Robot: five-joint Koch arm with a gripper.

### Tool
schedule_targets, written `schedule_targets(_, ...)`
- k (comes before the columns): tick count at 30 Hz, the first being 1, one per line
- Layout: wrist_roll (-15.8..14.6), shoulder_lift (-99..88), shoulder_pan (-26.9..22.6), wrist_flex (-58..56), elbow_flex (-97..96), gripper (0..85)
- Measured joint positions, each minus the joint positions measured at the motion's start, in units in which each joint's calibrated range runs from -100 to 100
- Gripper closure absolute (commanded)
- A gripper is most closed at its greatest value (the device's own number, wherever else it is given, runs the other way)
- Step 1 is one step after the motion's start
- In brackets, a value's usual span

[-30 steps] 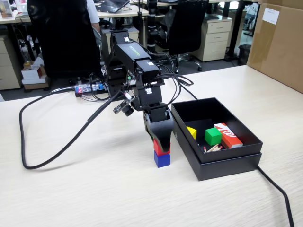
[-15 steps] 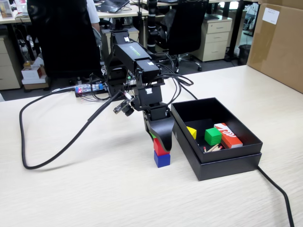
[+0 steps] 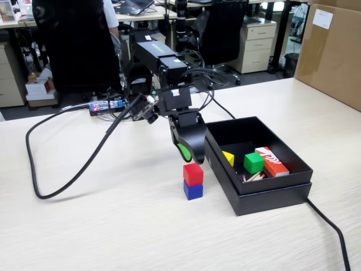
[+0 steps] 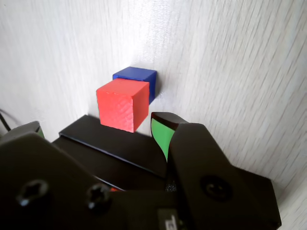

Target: Put the red cube on top of the blue cube

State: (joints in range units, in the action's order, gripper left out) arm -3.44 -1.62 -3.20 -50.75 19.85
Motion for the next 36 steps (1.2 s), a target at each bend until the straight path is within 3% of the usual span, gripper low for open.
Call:
schedule_targets(12,0.1,-16.3,0.1,-0.3,-13.8,38.7)
schedule_targets(23,0.3,-47.8,0.7,0.0,-39.6,36.4)
schedule_targets(30,0.3,-72.4,2.4,13.9,-65.8,35.6)
schedule_targets(36,0.4,-81.7,2.6,18.7,-74.9,35.5)
